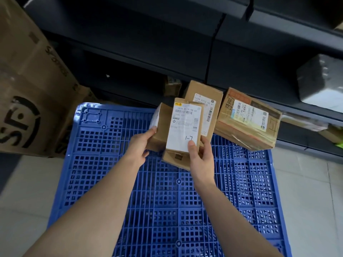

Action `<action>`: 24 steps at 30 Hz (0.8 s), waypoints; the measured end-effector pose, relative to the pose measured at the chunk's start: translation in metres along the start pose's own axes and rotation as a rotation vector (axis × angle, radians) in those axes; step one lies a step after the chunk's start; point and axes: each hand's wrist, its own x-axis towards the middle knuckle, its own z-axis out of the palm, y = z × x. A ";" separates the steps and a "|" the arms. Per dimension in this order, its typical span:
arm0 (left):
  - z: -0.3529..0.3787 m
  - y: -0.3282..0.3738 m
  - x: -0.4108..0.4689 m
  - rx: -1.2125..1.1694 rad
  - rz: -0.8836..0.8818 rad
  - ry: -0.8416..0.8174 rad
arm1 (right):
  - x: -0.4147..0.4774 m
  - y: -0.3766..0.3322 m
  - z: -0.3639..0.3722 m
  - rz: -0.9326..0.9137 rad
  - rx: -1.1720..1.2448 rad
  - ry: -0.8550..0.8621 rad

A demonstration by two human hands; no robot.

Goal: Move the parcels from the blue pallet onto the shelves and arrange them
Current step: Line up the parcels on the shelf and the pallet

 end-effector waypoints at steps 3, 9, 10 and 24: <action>-0.011 0.003 -0.009 -0.098 0.007 -0.071 | -0.001 -0.002 0.000 0.018 0.034 -0.019; -0.022 0.003 -0.029 -0.127 0.107 -0.105 | -0.006 -0.005 0.000 0.046 0.045 -0.085; -0.024 0.004 -0.031 -0.163 0.122 -0.112 | -0.007 -0.006 0.000 0.044 0.048 -0.083; -0.064 0.011 -0.115 -0.313 0.324 -0.082 | -0.061 -0.036 0.004 -0.002 0.077 -0.152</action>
